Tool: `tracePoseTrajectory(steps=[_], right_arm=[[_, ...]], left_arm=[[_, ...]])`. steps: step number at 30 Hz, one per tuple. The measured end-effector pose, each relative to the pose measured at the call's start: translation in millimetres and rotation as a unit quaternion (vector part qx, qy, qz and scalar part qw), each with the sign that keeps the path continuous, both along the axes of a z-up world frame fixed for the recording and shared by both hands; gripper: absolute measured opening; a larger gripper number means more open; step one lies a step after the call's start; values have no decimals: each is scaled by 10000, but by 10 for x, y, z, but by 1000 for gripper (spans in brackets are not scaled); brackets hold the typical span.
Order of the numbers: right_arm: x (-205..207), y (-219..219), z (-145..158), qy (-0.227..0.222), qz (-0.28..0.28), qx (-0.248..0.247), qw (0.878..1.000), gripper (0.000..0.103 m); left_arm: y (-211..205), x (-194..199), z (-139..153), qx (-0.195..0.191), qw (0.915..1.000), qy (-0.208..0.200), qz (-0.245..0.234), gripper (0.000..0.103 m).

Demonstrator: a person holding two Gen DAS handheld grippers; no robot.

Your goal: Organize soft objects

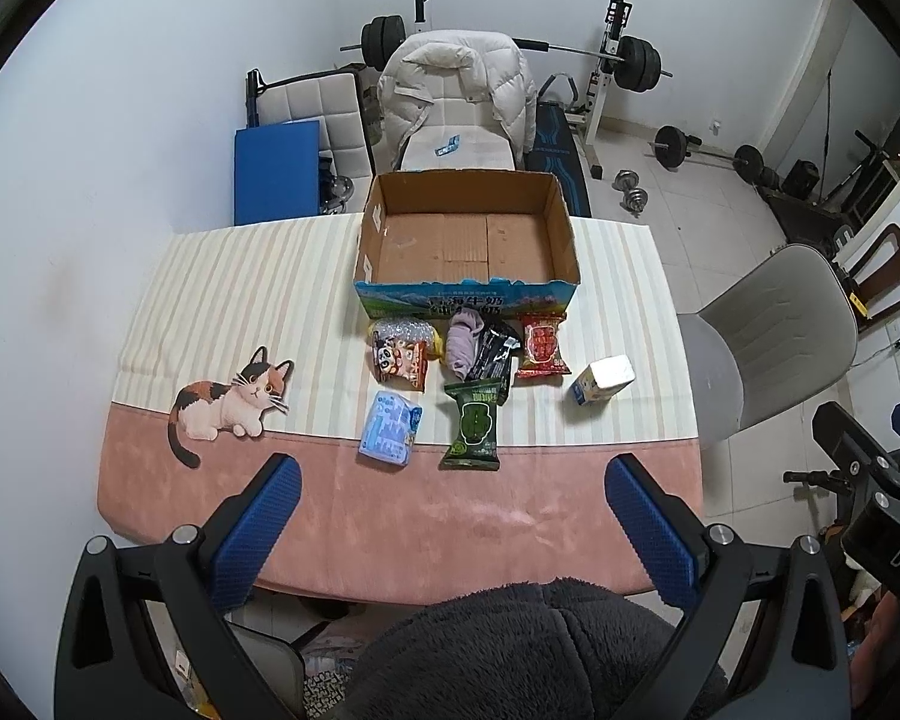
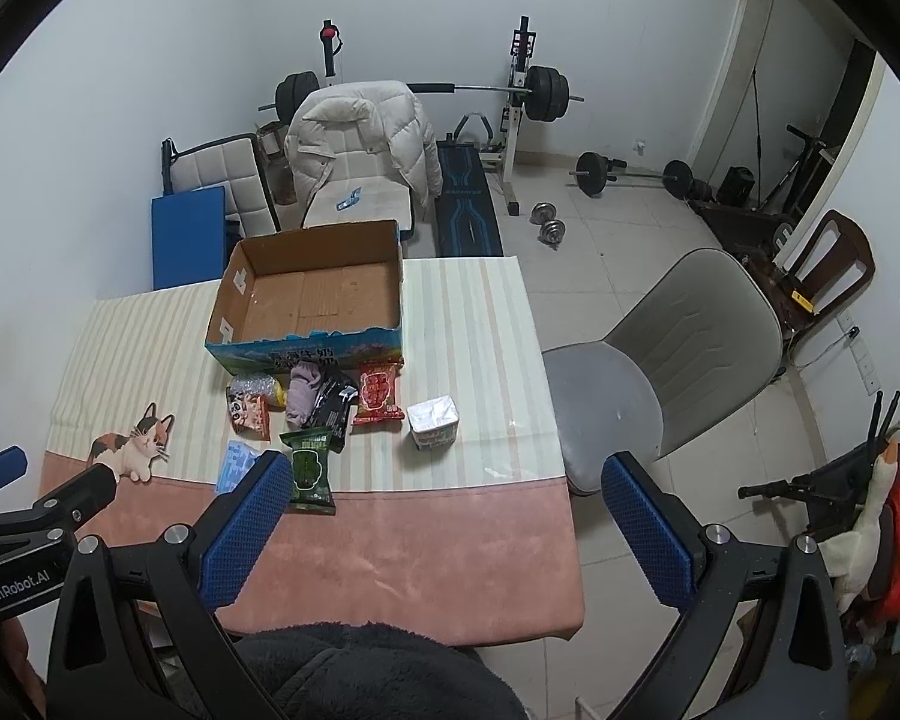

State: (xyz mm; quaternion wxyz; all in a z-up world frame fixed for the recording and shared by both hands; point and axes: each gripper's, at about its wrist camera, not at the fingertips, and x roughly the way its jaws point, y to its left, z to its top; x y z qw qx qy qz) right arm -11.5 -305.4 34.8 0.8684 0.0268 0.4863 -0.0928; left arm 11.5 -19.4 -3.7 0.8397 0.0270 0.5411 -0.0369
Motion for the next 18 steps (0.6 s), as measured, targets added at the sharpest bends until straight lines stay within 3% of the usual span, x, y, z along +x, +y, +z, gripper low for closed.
tracePoseTrajectory(steps=[18], right_arm=[[51,-6,37,-66,25,-15,10000,103]], left_arm=[[11,28,28,-33,10000,-76,39,103]])
